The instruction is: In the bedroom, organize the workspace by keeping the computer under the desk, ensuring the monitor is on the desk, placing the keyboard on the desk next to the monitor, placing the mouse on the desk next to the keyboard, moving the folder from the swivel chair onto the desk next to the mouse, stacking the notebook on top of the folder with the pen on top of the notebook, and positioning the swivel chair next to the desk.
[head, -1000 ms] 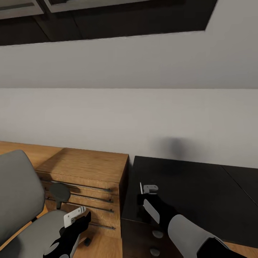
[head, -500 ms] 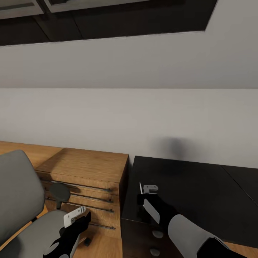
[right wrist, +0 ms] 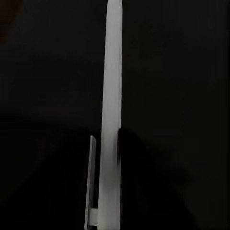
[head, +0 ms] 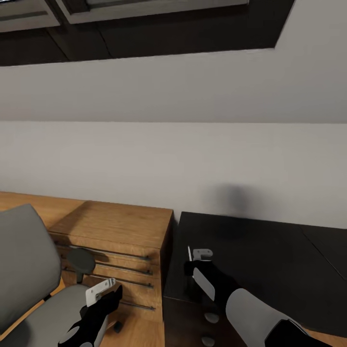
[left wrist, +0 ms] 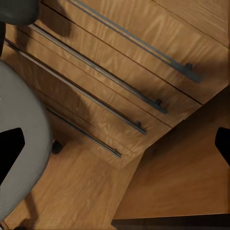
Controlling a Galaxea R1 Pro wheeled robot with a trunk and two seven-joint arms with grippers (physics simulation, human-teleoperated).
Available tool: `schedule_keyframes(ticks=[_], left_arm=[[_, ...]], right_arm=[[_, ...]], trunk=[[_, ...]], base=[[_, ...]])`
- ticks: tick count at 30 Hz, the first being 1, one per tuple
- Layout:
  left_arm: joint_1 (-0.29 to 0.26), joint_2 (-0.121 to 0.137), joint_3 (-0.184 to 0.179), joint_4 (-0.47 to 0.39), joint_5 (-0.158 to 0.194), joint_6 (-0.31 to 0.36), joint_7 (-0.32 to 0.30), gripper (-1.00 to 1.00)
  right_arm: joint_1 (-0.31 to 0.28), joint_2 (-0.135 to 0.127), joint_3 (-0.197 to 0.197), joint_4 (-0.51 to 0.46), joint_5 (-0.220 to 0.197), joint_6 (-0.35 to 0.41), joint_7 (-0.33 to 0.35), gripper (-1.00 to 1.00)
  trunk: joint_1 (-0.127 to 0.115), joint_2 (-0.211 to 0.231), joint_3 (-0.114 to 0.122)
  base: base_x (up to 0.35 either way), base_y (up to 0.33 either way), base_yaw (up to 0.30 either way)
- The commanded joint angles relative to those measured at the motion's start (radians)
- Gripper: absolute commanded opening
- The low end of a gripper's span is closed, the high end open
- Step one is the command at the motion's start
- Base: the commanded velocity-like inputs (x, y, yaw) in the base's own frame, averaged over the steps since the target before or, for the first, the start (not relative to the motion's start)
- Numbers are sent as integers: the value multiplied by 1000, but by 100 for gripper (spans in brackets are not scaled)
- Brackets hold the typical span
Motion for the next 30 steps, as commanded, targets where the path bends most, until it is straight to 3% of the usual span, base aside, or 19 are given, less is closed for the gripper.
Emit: schedule_keyframes(ticks=[1,6,15,23,24,26,27,29,30], left_arm=[[-1,1,-2,-2,3,4,7,100],[-1,1,-2,-2,5,4,6,100],[-2,-1,-3,2,4,4,7,100],[-1,-4,-15,29,4,12,6,100],[-1,-5,-20,46,3,13,6,100],[-1,-6,-31,87,1,15,4,100],[-2,-7,-35,92,1,16,4,100],[-1,-15,-80,134,0,15,4,100],[-1,-17,-97,149,0,14,4,100]], right_arm=[[-1,-1,8,-2,-9,3,-8,-100],[-1,-9,7,-16,-9,-3,-9,-100],[4,-90,-80,-172,-17,-4,-15,-100],[8,-129,-93,-237,-40,-5,-36,-100],[21,-146,-94,-282,-53,-3,-55,-100],[99,-194,-94,-481,-93,1,-183,-100],[116,-203,-94,-522,-99,1,-216,-100],[175,-225,-93,-671,-119,3,-341,-100],[188,-228,-93,-701,-122,3,-364,-100]], trunk=[[-4,6,2],[-23,41,18],[-58,104,46],[-88,160,71],[-92,167,74],[-100,181,80],[-104,188,83],[-111,202,90],[-115,209,93]], base=[[-91,0,0],[-253,0,0],[-333,0,0],[-317,0,0],[-114,0,0],[-38,0,0],[-24,0,0],[-13,0,0],[-8,0,0]])
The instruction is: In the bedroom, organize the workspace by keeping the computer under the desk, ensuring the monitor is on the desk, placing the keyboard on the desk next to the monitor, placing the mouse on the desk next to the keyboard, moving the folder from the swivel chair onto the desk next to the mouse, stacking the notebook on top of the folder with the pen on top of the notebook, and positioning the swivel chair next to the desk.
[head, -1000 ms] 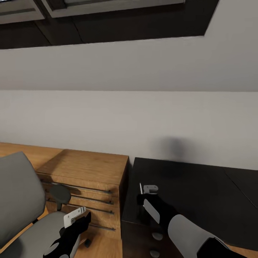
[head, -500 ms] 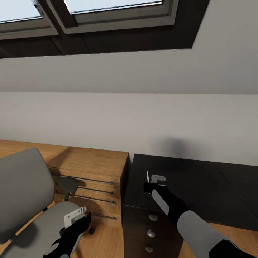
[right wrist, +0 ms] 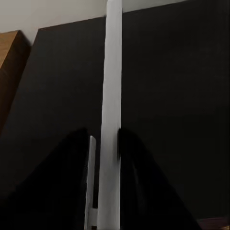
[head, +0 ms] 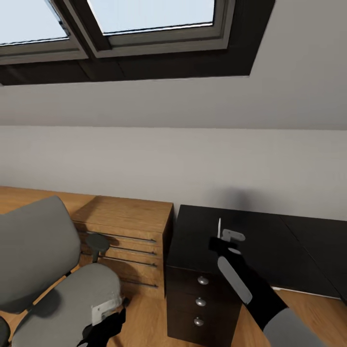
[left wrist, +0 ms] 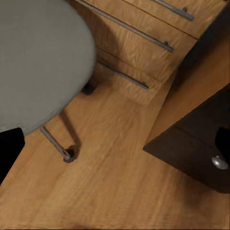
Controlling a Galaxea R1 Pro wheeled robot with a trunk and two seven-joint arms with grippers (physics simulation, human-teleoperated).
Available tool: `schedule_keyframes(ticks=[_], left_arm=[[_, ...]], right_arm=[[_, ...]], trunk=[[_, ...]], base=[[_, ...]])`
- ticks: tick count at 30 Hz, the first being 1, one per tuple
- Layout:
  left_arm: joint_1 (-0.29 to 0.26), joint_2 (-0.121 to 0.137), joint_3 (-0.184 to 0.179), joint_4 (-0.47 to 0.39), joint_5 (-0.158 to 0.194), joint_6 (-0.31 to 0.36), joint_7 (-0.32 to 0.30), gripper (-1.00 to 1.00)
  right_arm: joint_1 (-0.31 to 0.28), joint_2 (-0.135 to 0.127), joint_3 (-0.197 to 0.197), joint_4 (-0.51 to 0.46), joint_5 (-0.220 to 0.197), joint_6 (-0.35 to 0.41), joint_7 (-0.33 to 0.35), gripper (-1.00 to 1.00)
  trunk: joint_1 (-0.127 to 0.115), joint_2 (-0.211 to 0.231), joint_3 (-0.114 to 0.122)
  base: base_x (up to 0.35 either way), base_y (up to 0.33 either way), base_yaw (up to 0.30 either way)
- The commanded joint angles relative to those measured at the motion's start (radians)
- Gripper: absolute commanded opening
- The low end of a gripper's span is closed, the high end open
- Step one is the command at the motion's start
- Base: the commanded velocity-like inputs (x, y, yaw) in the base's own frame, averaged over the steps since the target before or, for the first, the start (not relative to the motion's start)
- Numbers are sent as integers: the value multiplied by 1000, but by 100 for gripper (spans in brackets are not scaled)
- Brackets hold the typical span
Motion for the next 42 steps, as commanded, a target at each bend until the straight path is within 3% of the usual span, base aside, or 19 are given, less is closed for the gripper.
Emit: schedule_keyframes(ticks=[1,4,5,9,12,16,28,38,42], left_arm=[[-2,-2,-20,16,1,3,7,100],[-2,-32,-92,114,-1,1,6,100],[-2,-85,-122,227,-13,0,5,100],[-2,-145,-133,361,-128,-5,3,100],[-1,-170,-132,409,-189,-9,3,100],[-2,-176,-132,432,-204,-10,3,100],[-1,-175,-130,432,-204,-13,3,100],[-2,-177,-128,445,-203,-13,3,100],[-1,-178,-128,459,-205,-13,3,100]], right_arm=[[11,-4,3,-29,-9,3,-27,-100],[55,-13,4,-130,-16,4,-79,-100],[100,-16,6,-202,-18,3,-97,-100],[119,-17,6,-223,-19,-1,-91,-100],[123,-16,3,-229,-20,-4,-85,-100],[123,-15,1,-230,-20,-7,-87,-100],[123,-14,-18,-229,-19,-12,-92,-100],[123,-10,-229,-92,-19,-19,-79,-100],[123,-11,-320,-34,-19,-70,-65,-100]], trunk=[[-4,6,2],[-15,27,11],[-19,34,14],[-34,62,27],[-46,83,36],[-61,111,49],[-61,111,49],[-61,111,49],[-61,111,49]], base=[[-6,0,0],[-3,0,0],[0,0,0],[0,0,0],[0,0,0],[0,0,-1],[0,0,-44],[0,0,-207],[0,0,-278]])
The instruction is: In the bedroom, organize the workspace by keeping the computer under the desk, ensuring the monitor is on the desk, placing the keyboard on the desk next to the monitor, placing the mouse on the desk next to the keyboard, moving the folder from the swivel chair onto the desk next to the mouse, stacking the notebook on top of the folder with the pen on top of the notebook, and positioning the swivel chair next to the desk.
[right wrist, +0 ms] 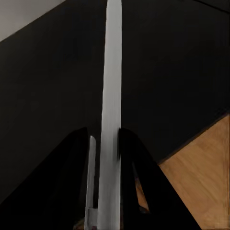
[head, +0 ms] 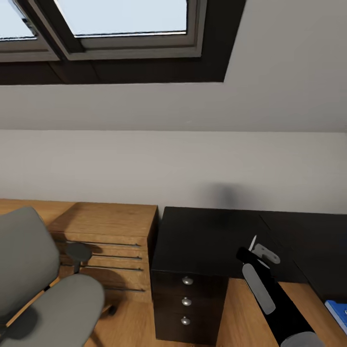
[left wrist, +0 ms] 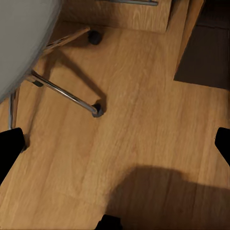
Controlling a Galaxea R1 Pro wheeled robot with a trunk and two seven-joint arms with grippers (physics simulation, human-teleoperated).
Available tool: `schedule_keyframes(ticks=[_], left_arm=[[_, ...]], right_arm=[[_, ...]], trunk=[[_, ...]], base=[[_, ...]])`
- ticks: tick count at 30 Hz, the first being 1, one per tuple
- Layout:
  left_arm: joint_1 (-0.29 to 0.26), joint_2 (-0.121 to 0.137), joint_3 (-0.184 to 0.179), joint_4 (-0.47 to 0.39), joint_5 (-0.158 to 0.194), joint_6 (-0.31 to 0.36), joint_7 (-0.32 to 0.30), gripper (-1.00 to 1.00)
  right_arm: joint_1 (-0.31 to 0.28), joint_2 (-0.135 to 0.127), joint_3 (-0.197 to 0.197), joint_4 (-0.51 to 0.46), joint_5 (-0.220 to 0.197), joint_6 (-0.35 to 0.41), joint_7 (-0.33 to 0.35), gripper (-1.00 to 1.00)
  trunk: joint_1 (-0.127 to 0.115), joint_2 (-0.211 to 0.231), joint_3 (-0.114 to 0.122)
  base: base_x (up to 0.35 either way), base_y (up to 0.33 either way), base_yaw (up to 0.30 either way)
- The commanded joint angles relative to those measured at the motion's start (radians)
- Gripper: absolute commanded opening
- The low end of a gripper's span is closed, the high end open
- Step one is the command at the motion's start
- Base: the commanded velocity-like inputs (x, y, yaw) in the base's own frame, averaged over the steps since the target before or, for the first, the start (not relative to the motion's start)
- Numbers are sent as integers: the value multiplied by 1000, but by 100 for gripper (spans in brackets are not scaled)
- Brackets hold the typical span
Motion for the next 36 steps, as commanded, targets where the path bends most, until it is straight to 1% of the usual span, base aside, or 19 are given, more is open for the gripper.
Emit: schedule_keyframes(ticks=[1,4,5,6,7,8,10,12,17,18,21,31,36], left_arm=[[-1,1,-4,0,1,5,8,100],[-2,1,-4,2,1,5,8,100],[-2,0,-4,2,0,5,8,100],[-1,0,-4,3,0,5,8,100],[-2,0,-4,3,0,5,8,100],[-2,-1,-4,3,0,5,8,100],[-2,-1,-4,3,0,5,8,100],[-1,-2,-5,3,0,5,8,100],[-2,-10,-6,4,0,5,8,100],[-2,-13,-6,5,1,5,8,100],[-2,-14,-6,5,2,5,8,100],[-1,-15,-6,6,3,5,8,100],[-2,-16,-6,23,1,5,8,100]], right_arm=[[-1,-2,-20,15,-4,-17,-3,-100],[-2,-4,-51,42,-4,-60,0,-100],[-2,-5,-71,51,-4,-88,0,-100],[-2,-5,-100,59,-4,-120,1,-100],[-2,-6,-117,63,-4,-134,1,-100],[-2,-6,-149,74,-3,-156,1,-100],[-3,-6,-185,91,-4,-177,1,-100],[-3,-6,-205,104,-5,-189,1,-100],[-5,-7,-226,133,-6,-200,1,-100],[-7,-7,-240,146,-6,-203,1,-100],[-9,-7,-263,168,-6,-204,1,-100],[-10,-11,-268,176,-6,-203,0,-100],[-10,-11,-268,176,-6,-203,0,-100]], trunk=[[0,-1,-1],[0,-1,-1],[0,-1,-1],[0,-1,-1],[0,-1,-1],[0,-1,-1],[0,-1,-1],[0,-1,-1],[0,-1,-1],[0,-1,-1],[0,-1,-1],[0,-1,-2],[0,-1,-4]], base=[[0,0,-284],[0,0,-287],[0,0,-289],[0,0,-290],[0,0,-290],[0,0,-290],[0,0,-290],[0,0,-291],[0,0,-291],[0,0,-291],[0,0,-291],[0,0,-291],[0,0,-290]])
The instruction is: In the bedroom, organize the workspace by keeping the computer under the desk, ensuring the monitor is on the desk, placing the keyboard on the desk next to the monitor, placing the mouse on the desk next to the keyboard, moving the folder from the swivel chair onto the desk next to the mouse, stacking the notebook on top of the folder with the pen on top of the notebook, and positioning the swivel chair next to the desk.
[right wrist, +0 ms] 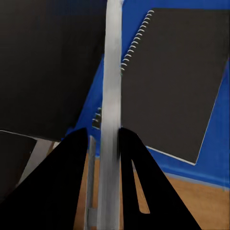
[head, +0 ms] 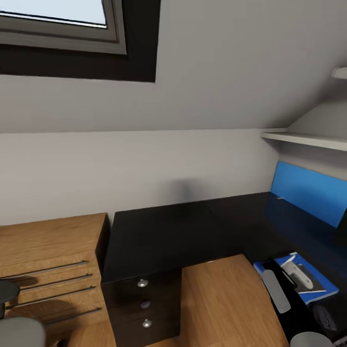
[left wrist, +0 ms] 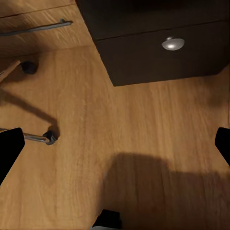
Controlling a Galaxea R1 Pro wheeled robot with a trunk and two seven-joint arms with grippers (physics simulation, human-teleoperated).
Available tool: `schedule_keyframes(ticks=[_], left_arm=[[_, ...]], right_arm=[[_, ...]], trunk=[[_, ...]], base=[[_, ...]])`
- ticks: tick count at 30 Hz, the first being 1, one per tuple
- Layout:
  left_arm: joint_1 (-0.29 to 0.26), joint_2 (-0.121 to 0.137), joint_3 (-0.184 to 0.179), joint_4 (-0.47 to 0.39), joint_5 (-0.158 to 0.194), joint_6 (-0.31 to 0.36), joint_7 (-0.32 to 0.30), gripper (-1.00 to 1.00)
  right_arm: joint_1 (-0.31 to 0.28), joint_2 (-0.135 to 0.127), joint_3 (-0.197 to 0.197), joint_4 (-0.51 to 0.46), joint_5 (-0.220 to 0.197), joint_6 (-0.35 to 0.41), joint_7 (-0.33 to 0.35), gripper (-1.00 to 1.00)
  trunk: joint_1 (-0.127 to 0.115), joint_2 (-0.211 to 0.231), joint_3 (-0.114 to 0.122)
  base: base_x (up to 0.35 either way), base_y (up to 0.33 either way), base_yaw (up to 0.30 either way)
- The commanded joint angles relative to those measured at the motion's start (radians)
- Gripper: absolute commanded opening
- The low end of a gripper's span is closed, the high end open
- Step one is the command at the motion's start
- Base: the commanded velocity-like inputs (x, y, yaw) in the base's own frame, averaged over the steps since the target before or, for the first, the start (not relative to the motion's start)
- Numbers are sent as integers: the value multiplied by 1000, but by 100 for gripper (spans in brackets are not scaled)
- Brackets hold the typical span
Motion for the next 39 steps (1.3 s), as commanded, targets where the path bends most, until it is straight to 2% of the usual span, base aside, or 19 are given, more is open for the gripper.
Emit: schedule_keyframes(ticks=[1,11,16,27,35,39], left_arm=[[-1,-1,-5,1,2,6,8,100],[-1,-5,-5,5,1,5,8,100],[-1,-12,-5,26,1,-33,8,100],[-1,-13,-5,27,3,-34,8,100],[-1,-14,-6,27,1,-34,8,100],[-1,-19,-6,36,1,-35,8,100]], right_arm=[[-1,0,0,-2,-3,6,-4,-100],[-1,0,0,-3,-2,5,-5,-100],[-1,1,3,-5,3,3,-2,-100],[-2,0,3,1,4,3,-1,-100],[-46,-3,3,109,8,-4,0,-100],[-69,-20,3,159,9,-20,2,-100]], trunk=[[0,-1,-2],[0,-1,-6],[0,-1,-6],[0,-1,-6],[0,-1,-6],[0,-1,-6]], base=[[0,0,-290],[1,0,-262],[134,0,-13],[207,0,0],[50,0,0],[5,0,0]])
